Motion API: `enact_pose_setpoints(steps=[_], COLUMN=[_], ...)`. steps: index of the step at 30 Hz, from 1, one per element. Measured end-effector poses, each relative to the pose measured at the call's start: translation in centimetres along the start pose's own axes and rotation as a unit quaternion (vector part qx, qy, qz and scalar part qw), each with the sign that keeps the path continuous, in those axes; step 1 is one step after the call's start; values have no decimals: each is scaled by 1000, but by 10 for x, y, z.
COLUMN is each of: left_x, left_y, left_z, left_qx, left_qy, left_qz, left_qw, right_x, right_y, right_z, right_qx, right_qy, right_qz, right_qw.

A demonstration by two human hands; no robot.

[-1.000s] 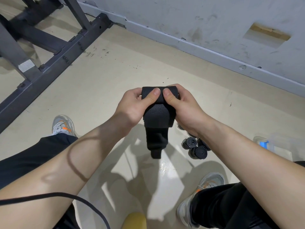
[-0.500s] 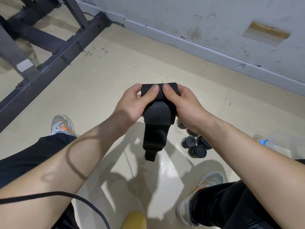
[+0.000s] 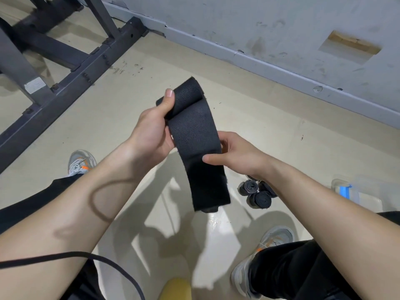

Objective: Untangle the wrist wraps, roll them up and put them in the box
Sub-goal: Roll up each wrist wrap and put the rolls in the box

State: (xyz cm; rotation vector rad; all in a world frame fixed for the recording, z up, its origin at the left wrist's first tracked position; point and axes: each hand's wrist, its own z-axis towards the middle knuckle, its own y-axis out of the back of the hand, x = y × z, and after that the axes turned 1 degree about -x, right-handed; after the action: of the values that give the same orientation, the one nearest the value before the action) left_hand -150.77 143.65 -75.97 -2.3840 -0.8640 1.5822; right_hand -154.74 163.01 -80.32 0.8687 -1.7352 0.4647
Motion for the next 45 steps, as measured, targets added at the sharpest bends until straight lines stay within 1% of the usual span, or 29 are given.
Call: enact_pose_setpoints(steps=[3,5,7,9,11,13,14,16,17,19,22,25,28,30,33,36,42,45], left_x=[-6,-8,-4,3,7,7,6,9,12,20,26,28,29,30,28,25,24,24], left_y=[7,13,16,14,12,9,8,5,4,2,-1,-2,-1,0,0,-2,-5,-4], left_z=[7,14,17,17,14,11,9,6,4,1,-2,-4,-4,-1,0,-1,-5,-6], left_qx=[-83,-138,-163,-141,-83,-37,-24,-7,-1,11,35,60,61,44,22,39,29,30], left_qy=[-32,-61,-96,-123,-140,-146,-142,-129,-123,-117,-120,-131,-122,-110,-69,-36,-26,-33], left_qz=[-10,19,67,113,130,136,141,155,167,200,226,241,239,233,201,196,228,222], left_qw=[996,988,980,976,978,979,979,979,978,973,966,960,961,965,977,979,973,974], right_x=[-2,-3,-7,-11,-9,-1,5,12,15,22,27,27,26,24,22,23,21,22], right_y=[-2,-6,-7,-5,-3,1,3,8,10,10,5,2,3,3,4,4,3,5], right_z=[2,3,5,7,5,2,2,2,3,4,4,3,3,4,5,5,3,3], right_qx=[34,51,59,70,75,34,-5,-88,-114,-134,-155,-152,-149,-150,-154,-151,-155,-151], right_qy=[-27,-31,-42,-61,-73,-72,-65,-16,3,29,44,51,48,52,62,70,62,47], right_qz=[24,46,53,36,5,-1,17,60,78,104,80,80,106,122,150,167,171,182], right_qw=[999,997,996,995,994,997,998,994,990,985,984,984,982,980,975,972,971,971])
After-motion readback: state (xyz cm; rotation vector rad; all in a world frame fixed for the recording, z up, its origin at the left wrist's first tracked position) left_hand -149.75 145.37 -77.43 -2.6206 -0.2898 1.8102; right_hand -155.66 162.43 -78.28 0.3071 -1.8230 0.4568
